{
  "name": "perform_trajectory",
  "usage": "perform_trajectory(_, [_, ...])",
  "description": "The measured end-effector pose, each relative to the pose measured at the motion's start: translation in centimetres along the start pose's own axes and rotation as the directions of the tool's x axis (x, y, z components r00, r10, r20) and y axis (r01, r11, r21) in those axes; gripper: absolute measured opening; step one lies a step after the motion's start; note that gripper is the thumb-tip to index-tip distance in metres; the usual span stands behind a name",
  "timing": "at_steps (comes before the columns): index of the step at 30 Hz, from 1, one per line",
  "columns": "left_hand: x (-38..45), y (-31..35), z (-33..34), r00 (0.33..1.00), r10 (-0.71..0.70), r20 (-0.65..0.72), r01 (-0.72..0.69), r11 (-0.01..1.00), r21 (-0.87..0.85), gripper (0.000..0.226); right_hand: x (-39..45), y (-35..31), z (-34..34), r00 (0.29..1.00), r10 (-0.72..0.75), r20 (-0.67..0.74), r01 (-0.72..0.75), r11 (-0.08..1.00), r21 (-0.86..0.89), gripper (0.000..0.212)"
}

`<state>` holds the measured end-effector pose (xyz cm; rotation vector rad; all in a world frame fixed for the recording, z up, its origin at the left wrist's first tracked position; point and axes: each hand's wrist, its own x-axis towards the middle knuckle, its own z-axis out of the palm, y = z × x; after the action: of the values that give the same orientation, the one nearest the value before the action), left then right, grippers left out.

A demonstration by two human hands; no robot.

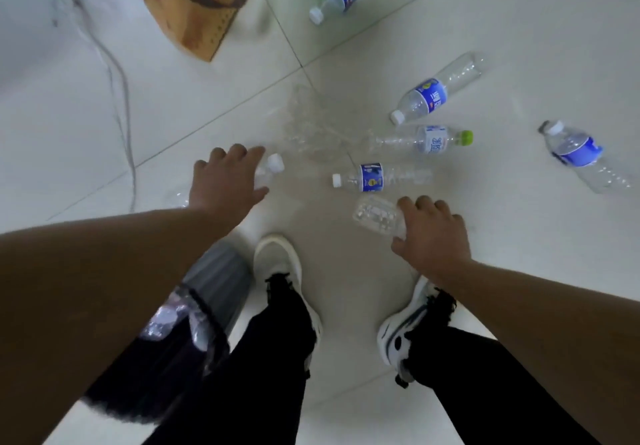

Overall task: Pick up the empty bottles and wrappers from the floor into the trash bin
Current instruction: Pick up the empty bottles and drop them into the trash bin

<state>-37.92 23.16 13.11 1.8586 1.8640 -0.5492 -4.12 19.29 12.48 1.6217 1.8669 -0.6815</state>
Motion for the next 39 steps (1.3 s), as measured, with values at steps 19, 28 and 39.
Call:
perform_trajectory(19, [-25.8,1.5,-16.2,0.916,-0.401,0.002,0.386,0.88,-0.277,0.07,-17.0,-0.4,-23.7,0.978,-0.193,-0.082,0.189,0.98,-0.056,0.064])
perform_trajectory(28, [-35.5,-3.1,-8.1,0.818,-0.571,0.072,0.546,0.729,-0.412,0.074,-19.5,-6.8,-19.6,0.979,-0.205,0.007,0.205,0.977,-0.06,0.073])
perform_trajectory(39, [-41.6,-11.8,-2.5,0.755,-0.647,0.101,0.604,0.628,-0.491,0.072,-23.6,-19.6,-14.7,0.958,-0.274,0.081,0.277,0.96,-0.04,0.077])
